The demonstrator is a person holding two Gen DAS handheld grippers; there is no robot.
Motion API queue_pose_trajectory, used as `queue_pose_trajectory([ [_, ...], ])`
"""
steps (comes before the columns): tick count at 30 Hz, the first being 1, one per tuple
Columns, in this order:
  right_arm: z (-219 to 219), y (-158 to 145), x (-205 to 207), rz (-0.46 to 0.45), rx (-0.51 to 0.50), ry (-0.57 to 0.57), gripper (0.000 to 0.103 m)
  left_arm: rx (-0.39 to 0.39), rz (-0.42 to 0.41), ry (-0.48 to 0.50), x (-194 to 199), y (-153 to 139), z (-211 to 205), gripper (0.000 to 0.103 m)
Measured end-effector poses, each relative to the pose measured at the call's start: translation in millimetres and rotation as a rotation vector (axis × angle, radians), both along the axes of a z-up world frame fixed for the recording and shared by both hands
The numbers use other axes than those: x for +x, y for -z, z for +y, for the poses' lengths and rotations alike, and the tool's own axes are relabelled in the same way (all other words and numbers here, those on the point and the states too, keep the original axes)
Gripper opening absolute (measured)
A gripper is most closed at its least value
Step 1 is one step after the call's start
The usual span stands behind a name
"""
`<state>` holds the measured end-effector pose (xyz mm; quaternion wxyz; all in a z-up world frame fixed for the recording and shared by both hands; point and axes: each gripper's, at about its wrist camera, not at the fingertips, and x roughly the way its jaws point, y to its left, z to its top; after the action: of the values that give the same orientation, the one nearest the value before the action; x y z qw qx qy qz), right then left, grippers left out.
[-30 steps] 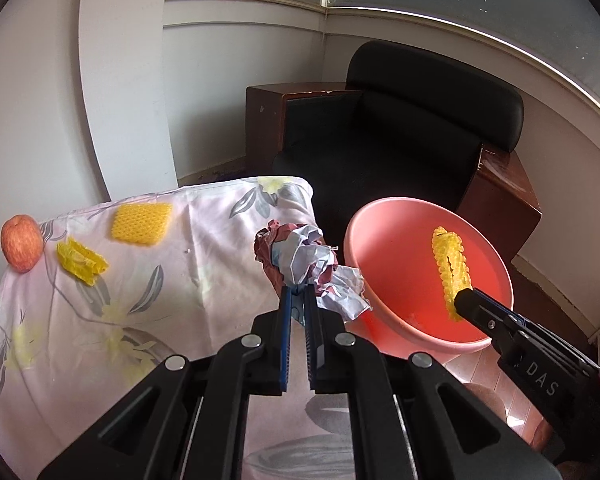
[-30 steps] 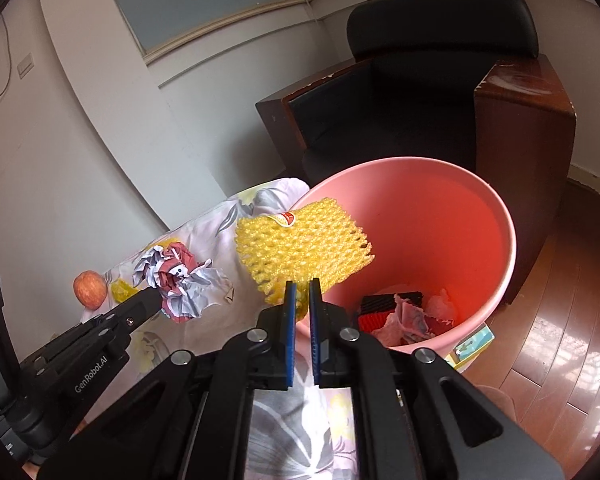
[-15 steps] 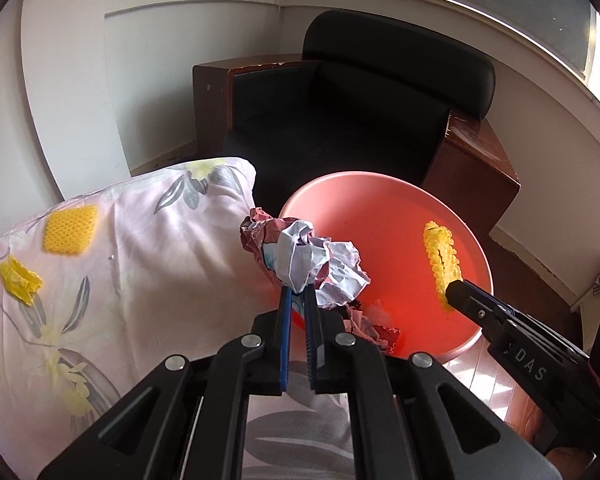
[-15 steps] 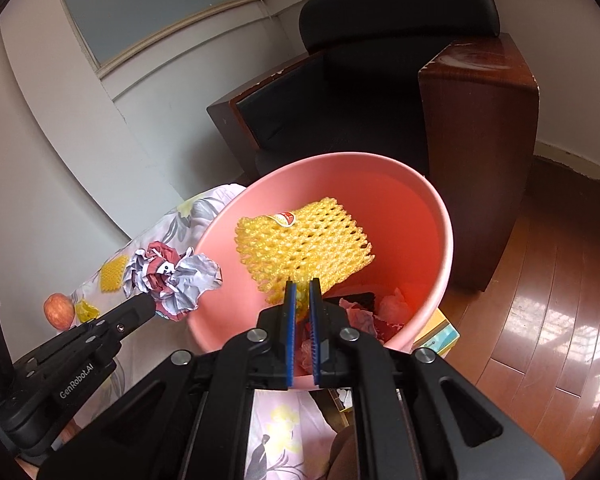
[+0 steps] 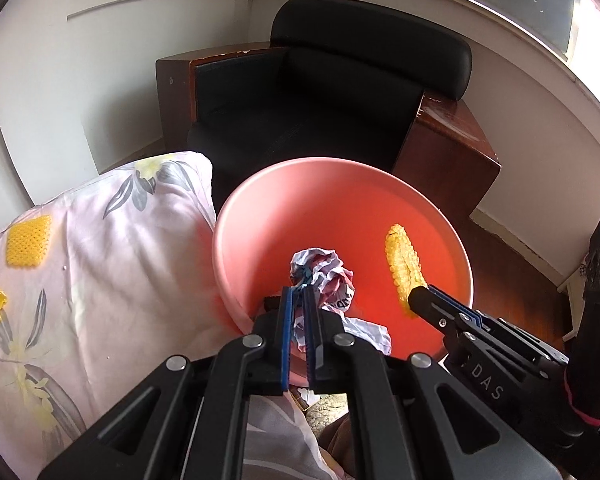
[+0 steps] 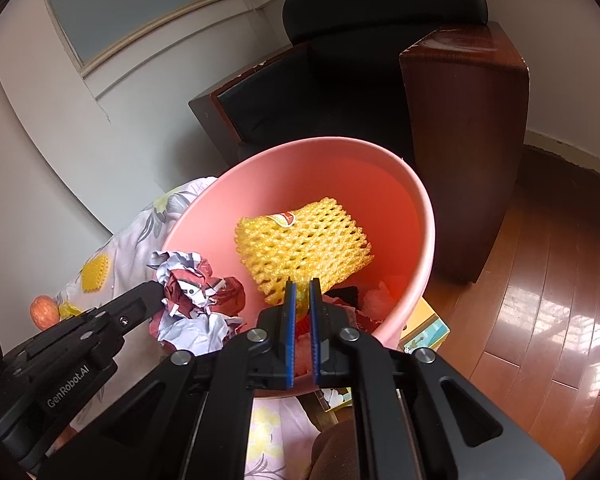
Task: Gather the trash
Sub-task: 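Open the left tool to drop the wrapper while the right tool drops the foam net, then move both open tools back over the yellow bag and foam net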
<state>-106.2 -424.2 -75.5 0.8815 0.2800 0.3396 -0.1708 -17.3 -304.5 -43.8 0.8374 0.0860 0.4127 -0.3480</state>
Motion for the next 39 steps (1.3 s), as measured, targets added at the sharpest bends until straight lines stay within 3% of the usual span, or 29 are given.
queue_pose_trajectory([
  [9,-2.7,3.1,2.3,0.009,0.009,0.013,0.007,0.003,0.024,-0.003,2.5,7.6,-2.0,0.007],
  [15,-5.2,3.8,2.0,0.01,0.032,0.016,0.007,-0.003,0.022,-0.018,2.2,6.6,2.3,0.029],
  [22,-1.8,0.3,-1.4,0.003,0.028,0.017,0.027,-0.017,-0.001,-0.023,-0.6,0.4,8.3,0.039],
  [39,31.6,-23.0,-9.0,-0.015,-0.021,-0.031,0.027,-0.053,0.011,-0.099,-5.8,-15.1,52.3,0.04],
])
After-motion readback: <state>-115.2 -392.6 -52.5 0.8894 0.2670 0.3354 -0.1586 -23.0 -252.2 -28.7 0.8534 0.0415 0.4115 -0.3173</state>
